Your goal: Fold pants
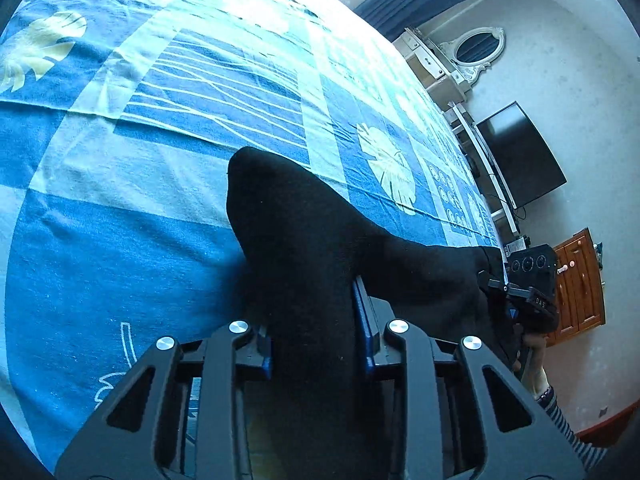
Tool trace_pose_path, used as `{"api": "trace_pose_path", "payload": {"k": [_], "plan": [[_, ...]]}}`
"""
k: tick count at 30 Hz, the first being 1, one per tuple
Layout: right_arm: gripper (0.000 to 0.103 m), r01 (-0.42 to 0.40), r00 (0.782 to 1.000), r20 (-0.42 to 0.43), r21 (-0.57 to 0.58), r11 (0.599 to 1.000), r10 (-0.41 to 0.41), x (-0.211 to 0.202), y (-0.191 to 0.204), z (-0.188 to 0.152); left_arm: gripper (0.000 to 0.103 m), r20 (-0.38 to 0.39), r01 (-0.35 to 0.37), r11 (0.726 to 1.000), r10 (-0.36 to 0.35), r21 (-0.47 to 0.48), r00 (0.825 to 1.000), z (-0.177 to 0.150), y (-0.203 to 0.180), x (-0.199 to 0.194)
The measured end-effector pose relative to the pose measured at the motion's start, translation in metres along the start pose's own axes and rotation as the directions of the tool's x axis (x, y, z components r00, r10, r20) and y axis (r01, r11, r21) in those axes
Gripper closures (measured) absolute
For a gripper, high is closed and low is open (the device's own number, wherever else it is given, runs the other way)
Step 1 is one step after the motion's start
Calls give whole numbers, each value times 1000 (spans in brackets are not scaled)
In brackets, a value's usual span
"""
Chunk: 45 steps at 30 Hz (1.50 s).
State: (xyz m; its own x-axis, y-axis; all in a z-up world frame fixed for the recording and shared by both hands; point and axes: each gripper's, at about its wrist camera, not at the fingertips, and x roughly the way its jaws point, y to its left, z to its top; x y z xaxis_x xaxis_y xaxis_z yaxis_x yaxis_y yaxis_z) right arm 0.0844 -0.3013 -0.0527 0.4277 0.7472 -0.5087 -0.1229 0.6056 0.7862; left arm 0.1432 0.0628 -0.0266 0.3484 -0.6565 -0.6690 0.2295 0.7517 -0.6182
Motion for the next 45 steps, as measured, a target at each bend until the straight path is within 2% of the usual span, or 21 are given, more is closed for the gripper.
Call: {"api": "trace_pose_path", "payload": {"k": [5, 11, 15, 17, 20, 22, 25, 45], "plan": [[66, -18, 997, 75, -33, 999, 20, -3, 12, 25, 79, 37, -29, 999, 28, 35, 999, 30, -11, -2], [66, -36, 990, 132, -43, 998, 41, 10, 18, 76, 80, 81, -114, 987, 105, 110, 991, 97, -26, 7], [66, -32, 990, 138, -21, 999, 34, 35, 13, 107, 80, 88, -152, 984, 144, 91, 986, 134, -13, 19], [66, -7, 993, 120, 0, 1000, 7, 51, 7, 117, 80, 66, -179, 981, 175, 67, 982, 144, -1, 32], [66, 16, 996, 91, 56, 998, -21, 68, -14, 124, 78, 25, -209, 977, 208, 44, 978, 143, 18, 50], [66, 23, 997, 71, 100, 995, -30, 75, -30, 124, 77, 31, -196, 980, 195, 38, 980, 140, 25, 53], [66, -18, 997, 75, 132, 991, 8, 78, -43, 121, 74, 46, -197, 978, 195, 62, 980, 135, 26, 54], [65, -52, 995, 91, 141, 989, 39, 78, -46, 119, 70, 60, -181, 982, 178, 58, 982, 133, 31, 56]]}}
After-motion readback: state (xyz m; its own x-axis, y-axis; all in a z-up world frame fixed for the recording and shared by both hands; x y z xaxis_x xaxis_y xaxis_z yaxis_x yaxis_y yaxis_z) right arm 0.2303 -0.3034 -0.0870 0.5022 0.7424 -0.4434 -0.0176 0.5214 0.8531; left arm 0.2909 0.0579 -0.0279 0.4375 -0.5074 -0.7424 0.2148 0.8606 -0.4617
